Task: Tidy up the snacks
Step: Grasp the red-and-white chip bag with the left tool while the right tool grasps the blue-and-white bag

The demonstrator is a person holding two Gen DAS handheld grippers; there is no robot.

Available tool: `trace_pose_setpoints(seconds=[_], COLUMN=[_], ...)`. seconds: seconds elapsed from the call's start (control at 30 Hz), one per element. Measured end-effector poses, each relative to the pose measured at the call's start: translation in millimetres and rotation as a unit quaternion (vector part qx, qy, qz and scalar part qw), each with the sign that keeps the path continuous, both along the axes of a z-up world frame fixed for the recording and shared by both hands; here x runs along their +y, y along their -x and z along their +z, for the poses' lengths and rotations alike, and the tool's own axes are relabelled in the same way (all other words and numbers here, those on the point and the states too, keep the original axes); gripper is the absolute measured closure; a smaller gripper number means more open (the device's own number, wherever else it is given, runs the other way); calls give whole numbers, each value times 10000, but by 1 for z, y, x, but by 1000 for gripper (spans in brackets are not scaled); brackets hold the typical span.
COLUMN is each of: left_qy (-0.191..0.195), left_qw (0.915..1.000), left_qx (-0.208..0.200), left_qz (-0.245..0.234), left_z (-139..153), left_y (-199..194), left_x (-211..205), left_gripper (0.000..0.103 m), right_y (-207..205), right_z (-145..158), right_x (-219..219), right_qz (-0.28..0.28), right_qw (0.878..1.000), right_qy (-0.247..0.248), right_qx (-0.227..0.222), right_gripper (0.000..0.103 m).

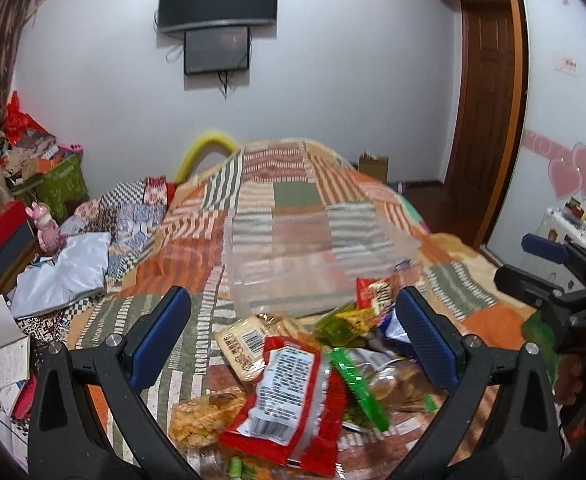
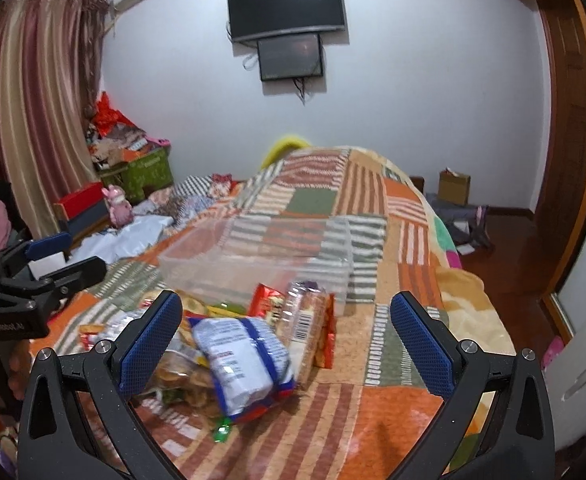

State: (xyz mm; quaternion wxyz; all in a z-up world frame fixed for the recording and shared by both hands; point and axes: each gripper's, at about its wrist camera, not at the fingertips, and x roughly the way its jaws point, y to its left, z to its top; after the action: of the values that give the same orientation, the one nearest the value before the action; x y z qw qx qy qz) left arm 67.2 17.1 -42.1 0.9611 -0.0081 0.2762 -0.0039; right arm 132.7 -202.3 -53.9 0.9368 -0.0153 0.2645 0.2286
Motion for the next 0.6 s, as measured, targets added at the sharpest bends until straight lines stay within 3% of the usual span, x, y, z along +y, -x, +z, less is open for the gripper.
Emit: trace_pose_setpoints(seconds=[0.17,0.37,0.6], left_qy=[-22,142,250], left_qw=[9993,9948,9908], left_qx=[380,1006,1327], left_qz=[-22,27,-81], left_z=[-14,-36,-52], left_y=[-24,-57,-51], left_x=[13,32,32], left_gripper=[1,14,16], right_y=[-25,-43,-31], right_z=[-13,-30,-35], right_x=[-4,-2,9], right_qz=[-41,96,462], right_qw=[9994,9969,9949], right_qy=[27,72,-39], right_qx=[334,776,900], right_gripper=[5,22,23])
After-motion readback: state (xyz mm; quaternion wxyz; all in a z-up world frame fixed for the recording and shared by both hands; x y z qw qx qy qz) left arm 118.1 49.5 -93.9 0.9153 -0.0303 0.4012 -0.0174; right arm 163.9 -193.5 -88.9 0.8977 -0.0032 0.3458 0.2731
